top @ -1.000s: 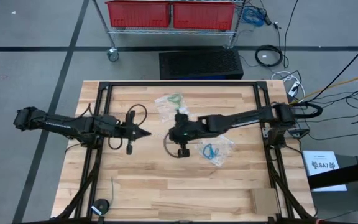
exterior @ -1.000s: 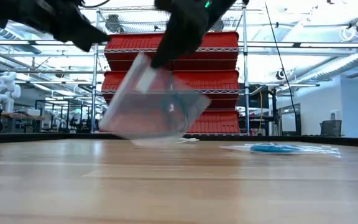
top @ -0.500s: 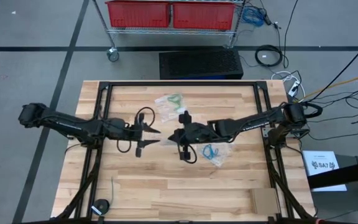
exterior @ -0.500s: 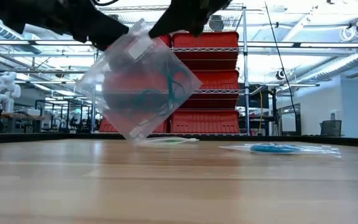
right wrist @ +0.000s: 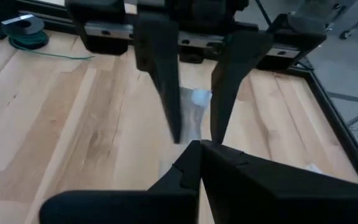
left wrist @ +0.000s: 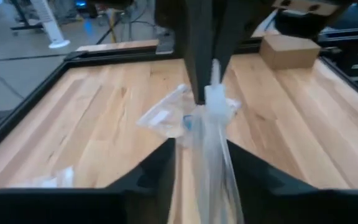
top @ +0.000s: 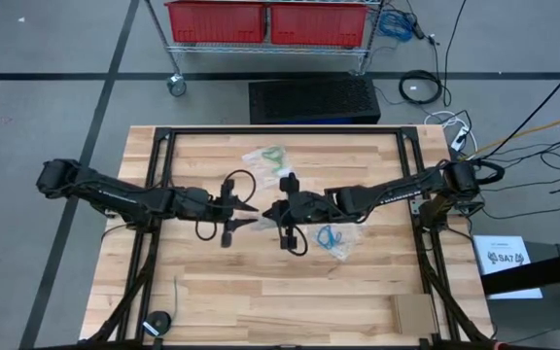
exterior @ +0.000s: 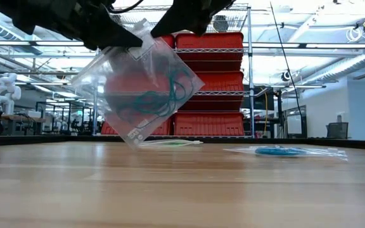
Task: Sort rubber bands
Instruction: Close the center transparent bags
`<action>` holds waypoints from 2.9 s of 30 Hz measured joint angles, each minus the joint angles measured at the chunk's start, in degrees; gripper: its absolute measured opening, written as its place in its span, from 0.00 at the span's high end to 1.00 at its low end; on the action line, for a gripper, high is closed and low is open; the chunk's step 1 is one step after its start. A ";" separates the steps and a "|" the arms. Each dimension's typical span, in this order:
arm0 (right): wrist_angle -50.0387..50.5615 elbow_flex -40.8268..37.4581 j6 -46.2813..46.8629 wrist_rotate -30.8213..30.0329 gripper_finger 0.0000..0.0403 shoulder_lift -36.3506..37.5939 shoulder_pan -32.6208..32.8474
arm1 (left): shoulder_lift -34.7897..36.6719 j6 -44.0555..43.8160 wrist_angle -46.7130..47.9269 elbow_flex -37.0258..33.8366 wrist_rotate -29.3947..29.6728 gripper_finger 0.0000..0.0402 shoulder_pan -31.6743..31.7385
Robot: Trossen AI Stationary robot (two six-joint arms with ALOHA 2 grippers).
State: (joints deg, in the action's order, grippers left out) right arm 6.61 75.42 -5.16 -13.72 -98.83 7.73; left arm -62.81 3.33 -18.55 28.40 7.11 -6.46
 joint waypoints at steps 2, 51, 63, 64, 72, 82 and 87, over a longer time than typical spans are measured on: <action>0.19 0.00 0.48 0.02 1.00 0.00 0.00 | 0.04 0.07 0.00 0.16 0.50 0.80 0.00; -1.96 0.02 4.45 4.34 1.00 -0.94 -1.92 | 3.84 1.62 1.30 1.20 -0.76 0.86 0.00; -1.53 0.02 3.74 4.22 1.00 -0.94 -1.99 | 4.10 1.51 0.50 1.25 -4.89 0.81 0.11; -1.53 0.02 3.63 4.22 1.00 -0.94 -1.99 | 4.07 1.47 0.54 1.25 -4.34 0.81 0.11; -2.25 0.02 2.96 4.22 1.00 -0.94 -1.99 | 4.07 0.00 1.05 1.25 -0.76 0.81 0.11; -2.19 0.02 2.72 4.23 1.00 -0.94 -1.99 | 4.00 -0.03 0.24 1.25 -0.44 0.81 0.11; -2.18 0.02 2.53 4.24 1.00 -0.94 -1.99 | 1.73 -0.01 -0.34 1.64 -1.72 0.81 0.11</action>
State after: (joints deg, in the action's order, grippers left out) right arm 4.43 75.44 -2.63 -9.47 -99.77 5.74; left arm -61.07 3.32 -18.88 30.04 5.39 -6.35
